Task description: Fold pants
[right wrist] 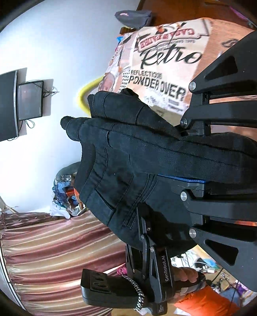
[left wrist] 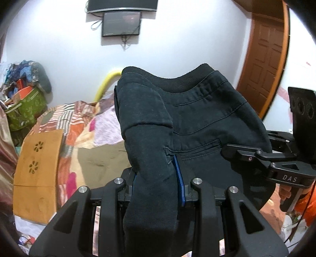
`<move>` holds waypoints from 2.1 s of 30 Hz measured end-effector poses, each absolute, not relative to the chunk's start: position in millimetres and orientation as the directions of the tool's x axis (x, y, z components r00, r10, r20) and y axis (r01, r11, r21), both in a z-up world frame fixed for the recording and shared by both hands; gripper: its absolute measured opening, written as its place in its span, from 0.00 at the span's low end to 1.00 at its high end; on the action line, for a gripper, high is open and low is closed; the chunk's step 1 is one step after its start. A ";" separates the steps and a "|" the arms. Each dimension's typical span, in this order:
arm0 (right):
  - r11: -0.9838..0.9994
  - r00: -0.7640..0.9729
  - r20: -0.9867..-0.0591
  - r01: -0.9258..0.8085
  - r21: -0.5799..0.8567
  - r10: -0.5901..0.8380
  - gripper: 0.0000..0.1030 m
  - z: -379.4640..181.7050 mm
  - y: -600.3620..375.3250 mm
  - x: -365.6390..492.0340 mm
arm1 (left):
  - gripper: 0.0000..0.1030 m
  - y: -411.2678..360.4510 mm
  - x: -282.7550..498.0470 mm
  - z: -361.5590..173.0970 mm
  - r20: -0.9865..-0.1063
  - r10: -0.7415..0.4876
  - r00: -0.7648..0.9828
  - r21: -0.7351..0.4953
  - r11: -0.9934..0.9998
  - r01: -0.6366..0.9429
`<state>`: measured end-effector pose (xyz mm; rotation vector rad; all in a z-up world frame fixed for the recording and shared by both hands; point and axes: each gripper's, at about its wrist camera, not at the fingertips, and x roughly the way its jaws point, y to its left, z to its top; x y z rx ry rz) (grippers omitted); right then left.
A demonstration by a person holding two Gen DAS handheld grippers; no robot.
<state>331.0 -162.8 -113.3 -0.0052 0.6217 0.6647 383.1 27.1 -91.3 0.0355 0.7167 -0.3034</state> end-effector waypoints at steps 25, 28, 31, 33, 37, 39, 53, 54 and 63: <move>0.864 0.519 -0.725 -0.456 0.214 0.453 0.23 -239.5 -94.6 483.1 | 0.31 92.9 584.2 -266.7 -0.812 -0.211 0.545 -0.145 0.976 0.161; 0.883 0.494 -0.765 -0.420 0.207 0.414 0.26 -263.1 -98.1 488.5 | 0.44 84.8 594.3 -287.5 -0.832 -0.168 0.529 -0.089 0.981 0.173; 0.889 0.484 -0.777 -0.411 0.203 0.402 0.34 -268.1 -105.1 487.1 | 0.52 84.9 592.2 -293.0 -0.831 -0.134 0.539 -0.053 0.985 0.164; 0.896 0.490 -0.779 -0.397 0.201 0.392 0.39 -261.4 -110.6 482.4 | 0.53 87.7 583.0 -287.8 -0.827 -0.113 0.551 -0.044 0.989 0.138; 0.908 0.517 -0.769 -0.371 0.193 0.375 0.41 -249.9 -129.3 462.1 | 0.53 104.2 564.3 -273.7 -0.815 -0.062 0.576 -0.012 0.996 0.089; 0.914 0.539 -0.762 -0.369 0.169 0.359 0.41 -240.5 -138.8 447.5 | 0.52 111.7 550.9 -262.4 -0.809 -0.054 0.586 -0.016 0.997 0.070; 0.913 0.724 -0.570 -0.387 0.130 0.388 0.41 -109.1 -184.7 316.8 | 0.53 81.4 392.5 -131.3 -0.651 -0.081 0.754 0.001 0.994 0.108; 0.907 0.732 -0.546 -0.397 0.142 0.406 0.41 -96.7 -185.1 304.0 | 0.53 76.3 372.9 -115.6 -0.633 -0.106 0.767 -0.013 0.992 0.127; 0.862 0.801 -0.321 -0.476 0.174 0.506 0.41 -7.5 -192.2 181.4 | 0.57 45.6 231.8 -15.4 -0.421 -0.169 0.891 -0.006 0.983 0.184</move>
